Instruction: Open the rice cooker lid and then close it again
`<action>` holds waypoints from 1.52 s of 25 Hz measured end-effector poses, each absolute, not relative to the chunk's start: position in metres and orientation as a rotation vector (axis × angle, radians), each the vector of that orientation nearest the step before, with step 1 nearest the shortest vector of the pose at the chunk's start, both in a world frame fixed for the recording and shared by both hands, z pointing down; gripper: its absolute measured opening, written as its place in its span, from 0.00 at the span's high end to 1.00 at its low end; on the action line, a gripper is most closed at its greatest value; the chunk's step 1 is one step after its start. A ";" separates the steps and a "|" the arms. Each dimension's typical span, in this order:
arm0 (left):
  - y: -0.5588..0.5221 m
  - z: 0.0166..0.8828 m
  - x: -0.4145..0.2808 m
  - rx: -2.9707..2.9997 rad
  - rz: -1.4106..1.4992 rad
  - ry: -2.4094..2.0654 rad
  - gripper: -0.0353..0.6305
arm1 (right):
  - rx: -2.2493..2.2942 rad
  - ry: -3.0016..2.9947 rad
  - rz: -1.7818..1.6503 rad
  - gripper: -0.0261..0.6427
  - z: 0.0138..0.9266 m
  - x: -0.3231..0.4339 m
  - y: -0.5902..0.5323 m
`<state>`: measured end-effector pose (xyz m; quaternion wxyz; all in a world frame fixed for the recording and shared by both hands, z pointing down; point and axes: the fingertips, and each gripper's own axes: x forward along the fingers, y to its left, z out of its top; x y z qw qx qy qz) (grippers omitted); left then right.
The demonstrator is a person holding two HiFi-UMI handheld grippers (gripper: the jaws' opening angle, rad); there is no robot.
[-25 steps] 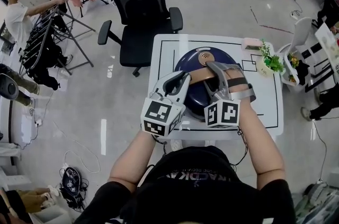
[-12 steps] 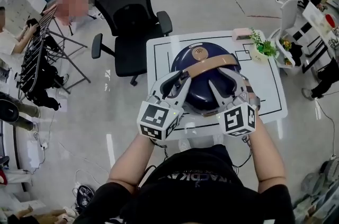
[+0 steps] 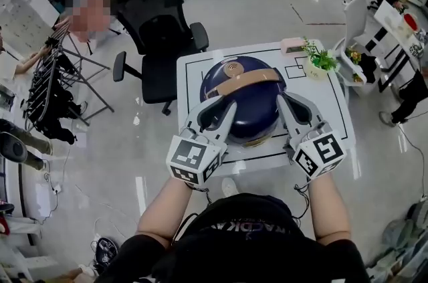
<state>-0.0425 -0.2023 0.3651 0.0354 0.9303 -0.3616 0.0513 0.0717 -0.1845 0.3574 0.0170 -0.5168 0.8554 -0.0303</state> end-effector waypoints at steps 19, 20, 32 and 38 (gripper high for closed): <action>-0.054 0.386 0.043 2.644 0.165 -1.400 0.94 | -1.271 2.864 -0.070 0.96 0.363 0.131 -0.064; -0.047 0.388 0.043 2.628 0.162 -1.419 0.94 | -1.259 2.871 -0.087 0.96 0.366 0.132 -0.060; -0.004 0.386 0.012 2.546 0.094 -1.549 0.94 | -1.135 2.941 -0.125 0.96 0.374 0.103 -0.028; 0.003 0.382 -0.014 2.544 0.085 -1.542 0.94 | -1.122 2.948 -0.121 0.96 0.371 0.071 -0.022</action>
